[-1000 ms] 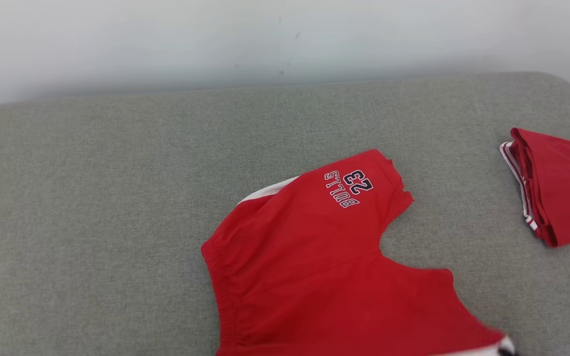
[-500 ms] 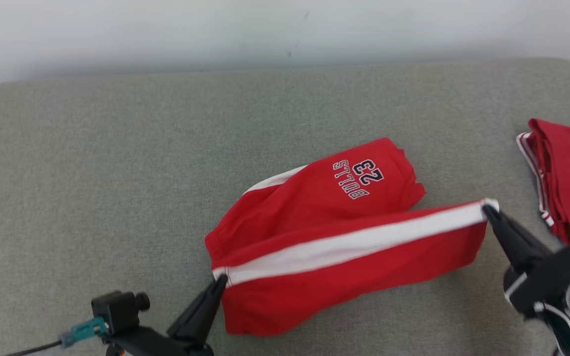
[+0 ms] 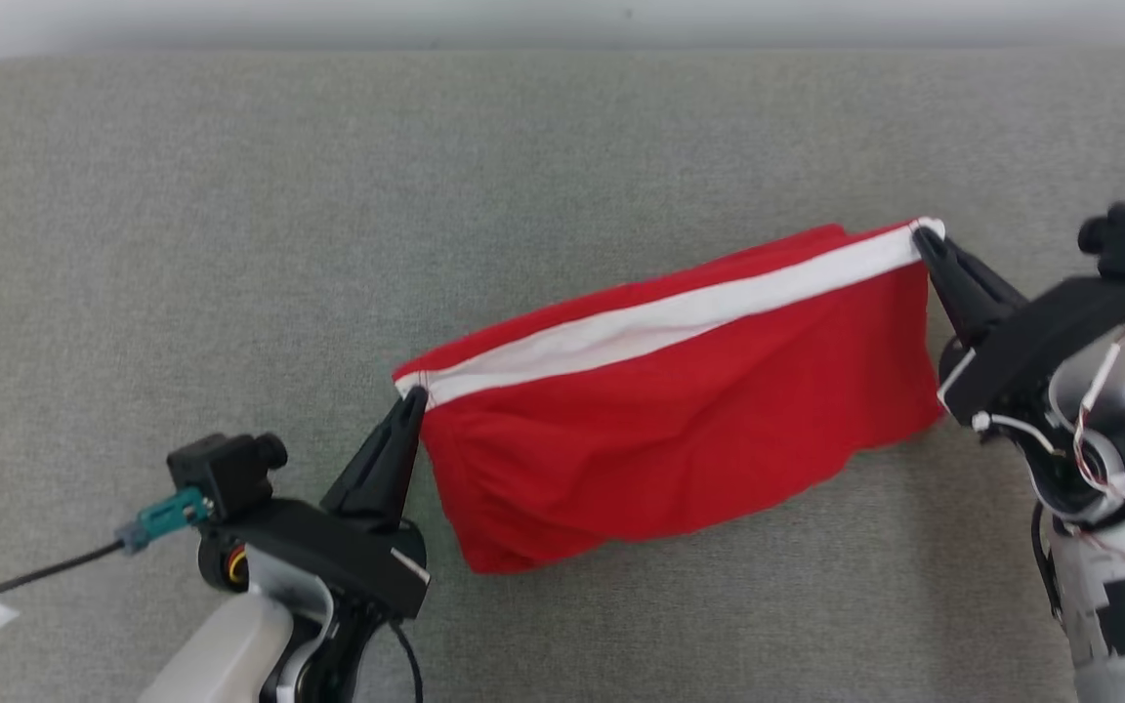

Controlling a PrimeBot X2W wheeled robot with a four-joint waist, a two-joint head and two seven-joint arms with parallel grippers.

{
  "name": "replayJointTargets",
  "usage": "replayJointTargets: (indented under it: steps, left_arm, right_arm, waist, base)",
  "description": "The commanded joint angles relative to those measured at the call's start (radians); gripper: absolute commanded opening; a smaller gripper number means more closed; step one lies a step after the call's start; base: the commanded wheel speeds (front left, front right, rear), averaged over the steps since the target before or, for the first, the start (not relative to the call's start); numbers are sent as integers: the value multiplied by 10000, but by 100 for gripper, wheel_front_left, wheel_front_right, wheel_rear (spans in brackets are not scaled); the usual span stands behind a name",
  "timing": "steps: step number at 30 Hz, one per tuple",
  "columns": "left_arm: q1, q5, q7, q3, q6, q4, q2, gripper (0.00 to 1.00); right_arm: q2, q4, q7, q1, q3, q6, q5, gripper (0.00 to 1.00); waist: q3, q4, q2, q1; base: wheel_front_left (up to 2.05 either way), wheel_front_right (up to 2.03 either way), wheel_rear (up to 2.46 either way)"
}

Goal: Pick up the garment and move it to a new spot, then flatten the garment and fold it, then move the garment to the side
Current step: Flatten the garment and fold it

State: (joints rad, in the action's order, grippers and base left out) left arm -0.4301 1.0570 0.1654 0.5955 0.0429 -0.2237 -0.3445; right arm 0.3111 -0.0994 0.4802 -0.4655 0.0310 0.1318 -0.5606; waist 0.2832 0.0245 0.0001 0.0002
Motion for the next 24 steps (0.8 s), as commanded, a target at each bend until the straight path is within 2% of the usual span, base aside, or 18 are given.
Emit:
replayJointTargets:
  steps: [1,12,13,14,15,16,20,24]
  left_arm:
    - [-329,-119,12,12,-14,-172,102,0]
    - [-1752,-581,171,168,52,-1346,653,0]
    - [-1820,-574,193,170,53,-1434,684,2]
    - [-1884,-629,222,177,29,-1533,705,31]
    - [-1952,-676,287,152,-21,-1632,737,100]
    - [-2023,-767,328,176,-53,-1707,757,100]
    - [-2068,-1122,580,219,-145,-1969,778,100]
    - [-1776,-1738,834,232,-433,-2025,506,100]
  right_arm:
    - [10,-335,-98,-422,-105,-20,111,0]
    - [-33,-2464,-933,-2396,-530,-20,921,0]
    - [-59,-2602,-1002,-2484,-535,-20,991,0]
    - [-95,-2749,-1063,-2559,-501,-20,1032,0]
    - [-120,-2874,-1141,-2640,-484,-20,1083,47]
    - [-142,-3003,-1201,-2723,-403,-20,1121,100]
    - [-216,-3276,-1217,-2813,-349,-20,1170,100]
    - [-98,-3222,-832,-2641,-245,-20,1245,100]
  waist:
    - [402,273,-1,-2]
    - [1150,599,-1,-2]
    - [1167,611,-1,-2]
    - [1177,621,-1,-2]
    - [1183,629,-1,-2]
    - [1179,632,-1,-2]
    - [997,597,-1,-2]
    - [587,483,-1,-2]
  base:
    - [0,0,0]
    - [0,0,0]
    - [0,0,0]
    - [0,0,0]
    - [0,0,0]
    - [0,0,0]
    - [0,0,0]
    - [0,0,0]
